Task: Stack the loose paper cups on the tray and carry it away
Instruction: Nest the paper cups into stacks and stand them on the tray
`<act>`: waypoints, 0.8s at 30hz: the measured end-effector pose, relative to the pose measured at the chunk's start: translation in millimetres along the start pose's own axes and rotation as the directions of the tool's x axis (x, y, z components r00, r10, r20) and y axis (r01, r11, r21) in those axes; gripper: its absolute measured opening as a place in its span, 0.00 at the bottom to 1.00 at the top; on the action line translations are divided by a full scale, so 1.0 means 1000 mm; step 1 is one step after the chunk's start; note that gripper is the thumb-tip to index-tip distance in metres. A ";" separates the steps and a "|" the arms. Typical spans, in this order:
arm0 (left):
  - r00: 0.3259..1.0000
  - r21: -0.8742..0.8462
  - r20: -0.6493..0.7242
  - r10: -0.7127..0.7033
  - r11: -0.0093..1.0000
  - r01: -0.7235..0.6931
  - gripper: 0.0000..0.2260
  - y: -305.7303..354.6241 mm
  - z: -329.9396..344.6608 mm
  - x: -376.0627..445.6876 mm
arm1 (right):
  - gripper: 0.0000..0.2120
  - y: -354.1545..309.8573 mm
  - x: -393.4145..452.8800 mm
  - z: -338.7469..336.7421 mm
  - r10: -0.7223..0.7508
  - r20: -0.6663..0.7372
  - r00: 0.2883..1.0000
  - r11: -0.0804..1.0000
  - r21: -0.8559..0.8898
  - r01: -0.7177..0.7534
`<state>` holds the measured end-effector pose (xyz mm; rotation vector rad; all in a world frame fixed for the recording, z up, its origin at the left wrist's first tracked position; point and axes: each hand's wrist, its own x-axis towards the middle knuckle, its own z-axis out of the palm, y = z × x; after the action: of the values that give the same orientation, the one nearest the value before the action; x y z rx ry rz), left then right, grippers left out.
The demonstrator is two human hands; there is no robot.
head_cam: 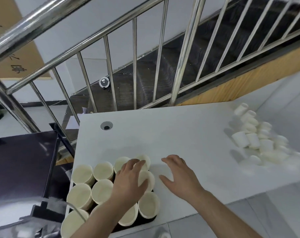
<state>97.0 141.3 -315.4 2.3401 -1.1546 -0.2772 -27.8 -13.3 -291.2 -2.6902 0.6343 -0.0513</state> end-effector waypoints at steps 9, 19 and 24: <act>0.999 0.020 0.038 0.034 0.999 -0.035 0.28 0.058 0.028 0.006 | 0.27 0.064 -0.037 -0.025 0.038 -0.076 0.996 0.998 0.042 -0.035; 0.993 0.025 0.103 0.056 0.998 -0.059 0.26 0.182 0.117 0.045 | 0.29 0.216 -0.082 -0.076 0.111 -0.063 0.992 0.994 -0.019 -0.112; 0.986 -0.001 0.145 0.077 0.997 -0.078 0.26 0.253 0.164 0.063 | 0.30 0.298 -0.099 -0.108 0.153 -0.058 0.986 0.987 -0.032 -0.155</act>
<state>-101.2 -94.4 -317.9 2.3040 -1.3126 -0.4230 -256.4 -254.4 -295.4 -2.6728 0.8668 -0.0743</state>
